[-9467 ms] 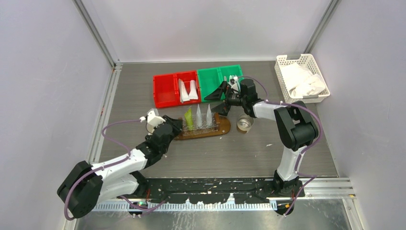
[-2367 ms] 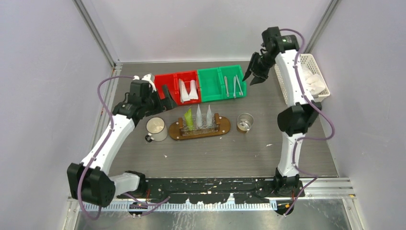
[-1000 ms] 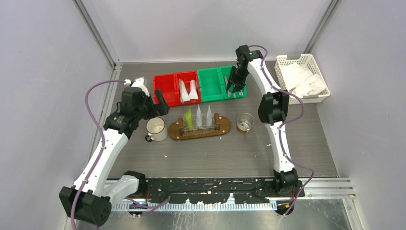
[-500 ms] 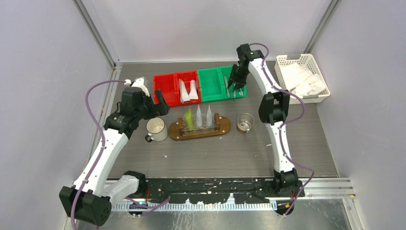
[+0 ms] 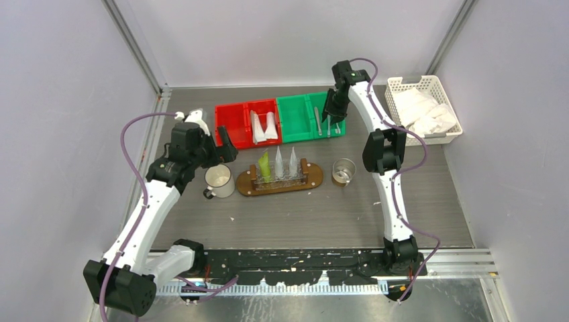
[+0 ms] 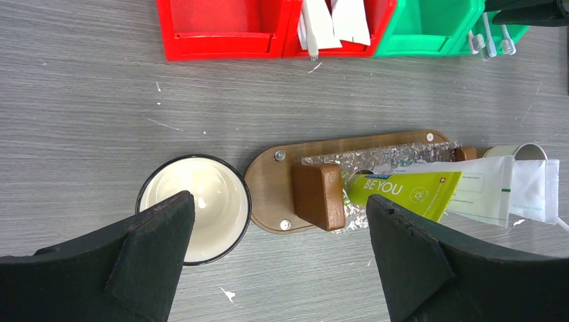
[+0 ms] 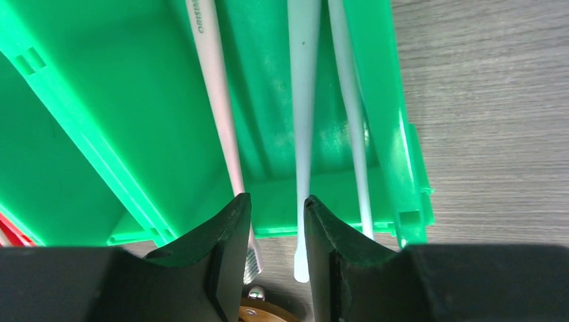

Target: Prepare toiletry sets of a toothbrush and toothpaste on the tray

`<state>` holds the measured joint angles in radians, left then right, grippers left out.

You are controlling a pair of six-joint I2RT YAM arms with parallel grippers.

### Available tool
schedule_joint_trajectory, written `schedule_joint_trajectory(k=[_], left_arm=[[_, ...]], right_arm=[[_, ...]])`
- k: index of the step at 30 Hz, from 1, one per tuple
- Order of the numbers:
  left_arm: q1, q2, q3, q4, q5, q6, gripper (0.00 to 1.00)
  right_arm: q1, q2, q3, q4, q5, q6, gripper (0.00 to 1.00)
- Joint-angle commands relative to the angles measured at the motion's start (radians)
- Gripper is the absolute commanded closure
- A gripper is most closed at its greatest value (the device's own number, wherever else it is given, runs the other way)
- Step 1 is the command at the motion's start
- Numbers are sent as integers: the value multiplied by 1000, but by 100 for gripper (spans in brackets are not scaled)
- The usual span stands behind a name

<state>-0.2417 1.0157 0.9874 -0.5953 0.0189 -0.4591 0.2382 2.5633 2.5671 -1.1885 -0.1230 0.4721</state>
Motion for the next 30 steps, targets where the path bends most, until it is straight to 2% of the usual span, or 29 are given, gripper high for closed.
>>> schedule_joint_trajectory(k=[1, 30], left_arm=[[5, -3, -2, 20, -11, 16, 0], [5, -37, 4, -5, -12, 13, 0]], right_arm=[[-5, -71, 2, -10, 58, -25, 59], [7, 18, -25, -9, 27, -36, 65]])
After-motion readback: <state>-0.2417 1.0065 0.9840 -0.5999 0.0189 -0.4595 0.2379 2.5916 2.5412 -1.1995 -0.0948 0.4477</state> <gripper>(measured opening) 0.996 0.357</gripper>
